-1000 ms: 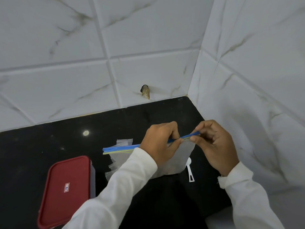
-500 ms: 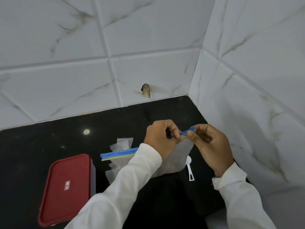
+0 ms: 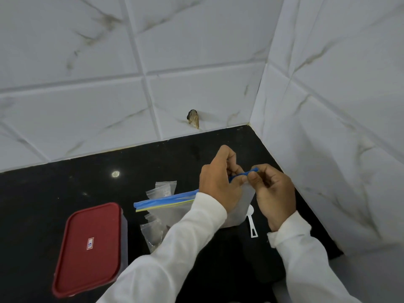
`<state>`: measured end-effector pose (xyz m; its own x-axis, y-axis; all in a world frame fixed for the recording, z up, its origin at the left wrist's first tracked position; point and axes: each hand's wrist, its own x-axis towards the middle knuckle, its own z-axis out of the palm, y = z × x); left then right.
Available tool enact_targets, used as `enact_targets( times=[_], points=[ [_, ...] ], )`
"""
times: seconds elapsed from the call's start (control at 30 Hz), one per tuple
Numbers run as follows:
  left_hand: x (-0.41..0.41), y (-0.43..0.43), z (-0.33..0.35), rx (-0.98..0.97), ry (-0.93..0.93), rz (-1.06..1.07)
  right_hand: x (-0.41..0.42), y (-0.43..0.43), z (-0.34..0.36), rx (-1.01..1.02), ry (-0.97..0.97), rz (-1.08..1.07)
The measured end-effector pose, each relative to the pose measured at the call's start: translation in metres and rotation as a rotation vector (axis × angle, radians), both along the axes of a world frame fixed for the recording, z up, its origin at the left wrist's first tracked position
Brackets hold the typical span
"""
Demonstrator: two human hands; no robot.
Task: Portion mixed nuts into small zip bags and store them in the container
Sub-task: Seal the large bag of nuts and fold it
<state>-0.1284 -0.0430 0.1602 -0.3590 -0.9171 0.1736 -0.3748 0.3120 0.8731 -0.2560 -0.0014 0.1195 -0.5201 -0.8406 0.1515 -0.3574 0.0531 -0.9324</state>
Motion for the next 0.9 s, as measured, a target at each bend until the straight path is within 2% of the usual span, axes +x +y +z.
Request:
enact_targets(
  times=[0.13,0.23,0.37,0.47,0.53,0.6,0.67,0.73,0.9],
  points=[
    [0.003,-0.004,0.002,-0.039,-0.063,-0.062,0.002,0.002,-0.003,-0.007,-0.015,-0.038],
    [0.020,-0.017,0.005,0.027,-0.142,-0.131,-0.001,0.003,-0.004,-0.054,-0.102,-0.059],
    [0.034,-0.024,0.001,0.100,-0.096,-0.121,0.003,0.005,-0.004,-0.065,-0.131,-0.013],
    [0.030,-0.017,-0.004,0.005,-0.083,-0.018,0.008,0.003,-0.006,-0.072,-0.170,-0.010],
    [0.026,-0.012,-0.004,-0.051,-0.100,-0.028,0.009,0.002,-0.007,-0.076,-0.175,-0.046],
    [0.028,-0.013,-0.002,-0.063,-0.170,-0.094,0.008,0.001,-0.008,-0.082,-0.169,-0.091],
    [0.037,-0.019,-0.002,-0.060,-0.316,-0.141,0.006,0.001,-0.009,-0.104,-0.178,-0.122],
    [0.051,-0.024,-0.003,0.001,-0.385,-0.153,0.005,0.003,-0.009,-0.118,-0.177,-0.122],
    [0.071,-0.032,-0.006,0.193,-0.244,-0.025,0.015,0.004,-0.006,-0.102,-0.149,-0.053]
  ],
)
